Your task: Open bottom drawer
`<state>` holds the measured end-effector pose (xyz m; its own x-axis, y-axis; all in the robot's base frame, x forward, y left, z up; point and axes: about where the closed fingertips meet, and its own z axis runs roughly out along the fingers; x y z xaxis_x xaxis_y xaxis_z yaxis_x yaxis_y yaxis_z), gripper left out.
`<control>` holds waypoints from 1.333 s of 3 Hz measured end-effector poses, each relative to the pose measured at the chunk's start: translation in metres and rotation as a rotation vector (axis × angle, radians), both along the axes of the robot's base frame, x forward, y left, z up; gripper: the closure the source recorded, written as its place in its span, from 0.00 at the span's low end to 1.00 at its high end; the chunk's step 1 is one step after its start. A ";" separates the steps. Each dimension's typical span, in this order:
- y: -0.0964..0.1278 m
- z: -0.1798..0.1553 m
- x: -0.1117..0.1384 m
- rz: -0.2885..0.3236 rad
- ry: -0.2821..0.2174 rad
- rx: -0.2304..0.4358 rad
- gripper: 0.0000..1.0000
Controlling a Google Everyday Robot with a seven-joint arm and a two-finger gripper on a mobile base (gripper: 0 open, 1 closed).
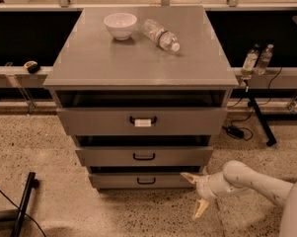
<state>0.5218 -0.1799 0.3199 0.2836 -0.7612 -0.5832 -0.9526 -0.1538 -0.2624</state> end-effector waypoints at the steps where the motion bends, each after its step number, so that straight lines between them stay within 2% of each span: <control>1: -0.002 -0.007 0.004 -0.004 0.004 0.007 0.00; 2: -0.004 -0.014 0.008 -0.022 0.010 0.014 0.00; 3: -0.006 -0.033 0.028 -0.089 -0.018 0.016 0.00; 4: -0.006 -0.061 0.059 -0.141 -0.064 0.013 0.00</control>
Offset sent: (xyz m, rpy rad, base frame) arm 0.0165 -0.0122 -0.0186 0.0179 0.0125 -0.0519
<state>0.5805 -0.1855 0.2591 0.2115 -0.7883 -0.5778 -0.9458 -0.0159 -0.3244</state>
